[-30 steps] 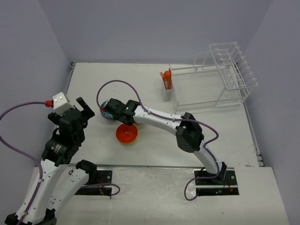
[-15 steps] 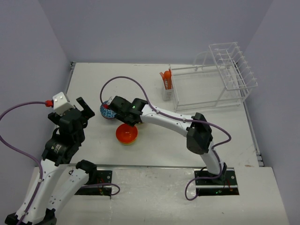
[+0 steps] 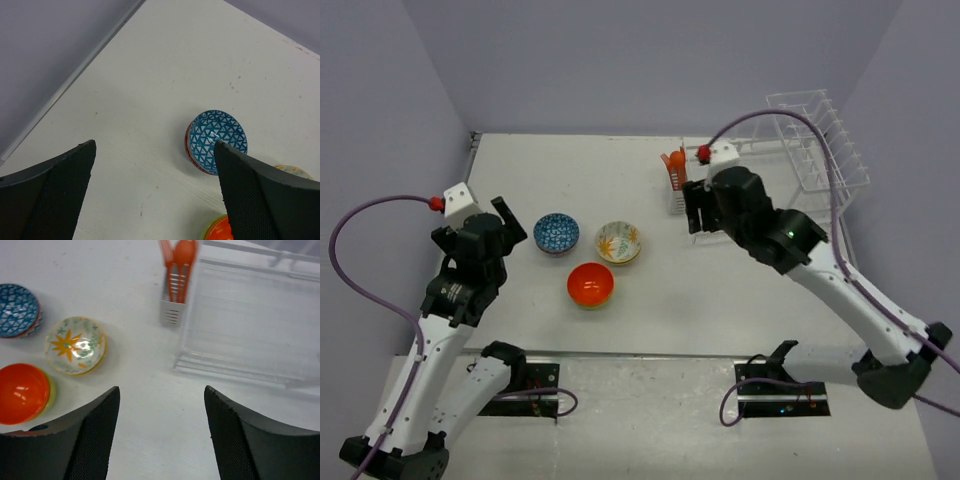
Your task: Unload the bowls from the dish rack
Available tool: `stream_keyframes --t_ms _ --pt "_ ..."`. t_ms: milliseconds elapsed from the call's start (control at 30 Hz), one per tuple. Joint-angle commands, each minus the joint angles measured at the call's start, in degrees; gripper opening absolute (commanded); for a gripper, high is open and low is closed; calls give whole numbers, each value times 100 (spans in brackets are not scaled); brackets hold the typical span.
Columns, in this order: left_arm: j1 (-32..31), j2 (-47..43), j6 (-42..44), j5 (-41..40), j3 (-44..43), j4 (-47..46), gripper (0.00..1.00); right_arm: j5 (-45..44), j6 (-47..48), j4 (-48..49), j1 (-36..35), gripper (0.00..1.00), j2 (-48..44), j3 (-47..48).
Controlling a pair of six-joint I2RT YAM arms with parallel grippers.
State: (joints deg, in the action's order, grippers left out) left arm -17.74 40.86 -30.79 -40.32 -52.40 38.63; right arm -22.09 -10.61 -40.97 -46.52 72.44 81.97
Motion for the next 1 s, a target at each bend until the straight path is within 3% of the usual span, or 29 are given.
stream_keyframes --t_ms 0,67,133,300,533,700,967 --pt "523 115 160 523 -192 -285 100 -208 -573 247 614 70 -1142 -699" --pt "762 167 248 779 -209 -339 100 -357 -618 256 924 79 -2065 -1191" --pt "921 229 318 797 -270 -278 100 -787 -661 221 1128 99 -2654 -1559" --pt "912 89 538 367 -455 91 100 -1473 -889 -358 1137 99 -3789 -1746" --pt "912 -333 249 -2 10 188 100 -1860 -1224 -333 1145 99 -4343 -2342" --pt "912 -772 659 541 651 -540 100 -2186 -1417 -262 1137 99 -4397 -2537" --pt "886 -755 723 938 854 -699 100 -2362 -1479 -166 1145 99 -4414 -2810"
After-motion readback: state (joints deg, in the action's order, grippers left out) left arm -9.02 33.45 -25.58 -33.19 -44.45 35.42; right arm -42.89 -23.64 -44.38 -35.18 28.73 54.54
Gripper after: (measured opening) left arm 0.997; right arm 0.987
